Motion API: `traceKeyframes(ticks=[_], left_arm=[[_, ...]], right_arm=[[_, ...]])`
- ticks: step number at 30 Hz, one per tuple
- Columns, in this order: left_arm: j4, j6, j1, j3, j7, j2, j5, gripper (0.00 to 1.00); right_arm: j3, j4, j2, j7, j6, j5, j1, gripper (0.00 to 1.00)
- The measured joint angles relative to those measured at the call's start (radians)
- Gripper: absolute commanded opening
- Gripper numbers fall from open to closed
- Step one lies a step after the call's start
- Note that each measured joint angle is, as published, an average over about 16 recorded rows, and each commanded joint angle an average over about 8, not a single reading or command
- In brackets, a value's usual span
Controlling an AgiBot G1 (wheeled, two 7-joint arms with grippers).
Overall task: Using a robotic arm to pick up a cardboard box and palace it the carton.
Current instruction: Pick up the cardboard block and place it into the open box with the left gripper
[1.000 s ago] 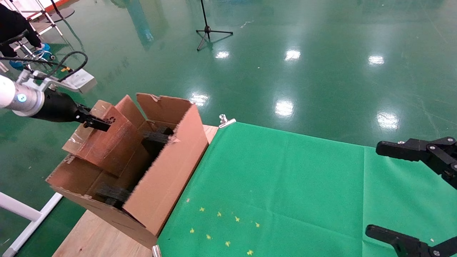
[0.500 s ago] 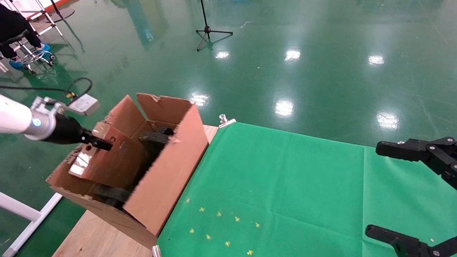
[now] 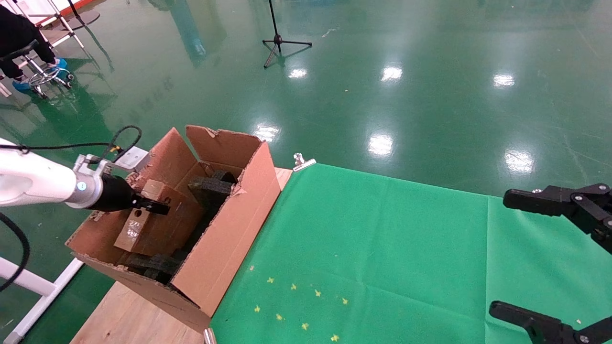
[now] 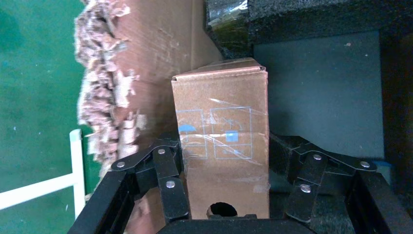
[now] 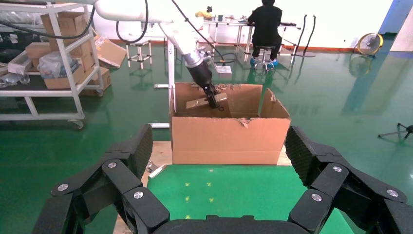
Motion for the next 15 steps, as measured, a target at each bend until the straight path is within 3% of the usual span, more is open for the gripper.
traceKeyframes(ticks=[7,15], left_arm=[[-0.002,-0.038,0.035,-0.01,-0.014,0.009,-0.015,0.99],[-0.002,-0.05,0.043,-0.014,-0.019,0.01,-0.02,1.0]], right_arm=[[0.0,0.0,0.0,0.0,0.0,0.0,0.0,1.0],[0.0,0.0,0.0,0.0,0.0,0.0,0.0,1.0]])
